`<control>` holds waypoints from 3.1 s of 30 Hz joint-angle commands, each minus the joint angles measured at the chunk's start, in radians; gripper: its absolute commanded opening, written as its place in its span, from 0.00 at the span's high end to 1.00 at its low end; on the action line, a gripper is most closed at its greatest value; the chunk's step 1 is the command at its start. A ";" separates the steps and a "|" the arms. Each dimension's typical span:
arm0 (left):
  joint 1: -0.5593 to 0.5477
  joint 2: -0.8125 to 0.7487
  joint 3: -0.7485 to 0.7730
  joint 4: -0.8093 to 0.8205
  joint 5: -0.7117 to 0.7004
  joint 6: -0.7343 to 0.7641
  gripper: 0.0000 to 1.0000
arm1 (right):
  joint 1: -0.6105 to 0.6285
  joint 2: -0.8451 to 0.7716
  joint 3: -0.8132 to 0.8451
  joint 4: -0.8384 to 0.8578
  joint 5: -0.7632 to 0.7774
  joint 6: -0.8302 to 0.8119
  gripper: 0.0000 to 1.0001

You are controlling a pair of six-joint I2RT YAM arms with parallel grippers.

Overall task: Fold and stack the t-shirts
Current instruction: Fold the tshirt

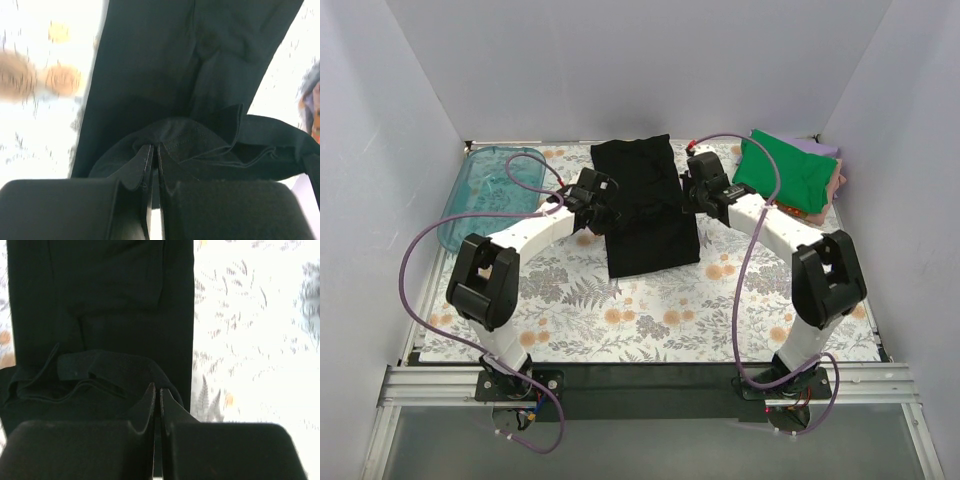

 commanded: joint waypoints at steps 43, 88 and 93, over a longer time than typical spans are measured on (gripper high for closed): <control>0.050 0.138 0.117 0.108 0.171 0.144 0.04 | -0.080 0.172 0.108 0.144 -0.509 -0.056 0.02; 0.168 -0.131 -0.286 0.166 0.234 0.138 0.02 | -0.137 -0.083 -0.414 0.309 -0.586 0.122 0.11; 0.168 -0.034 -0.256 0.174 0.236 0.135 0.18 | -0.134 0.019 -0.383 0.336 -0.598 0.147 0.23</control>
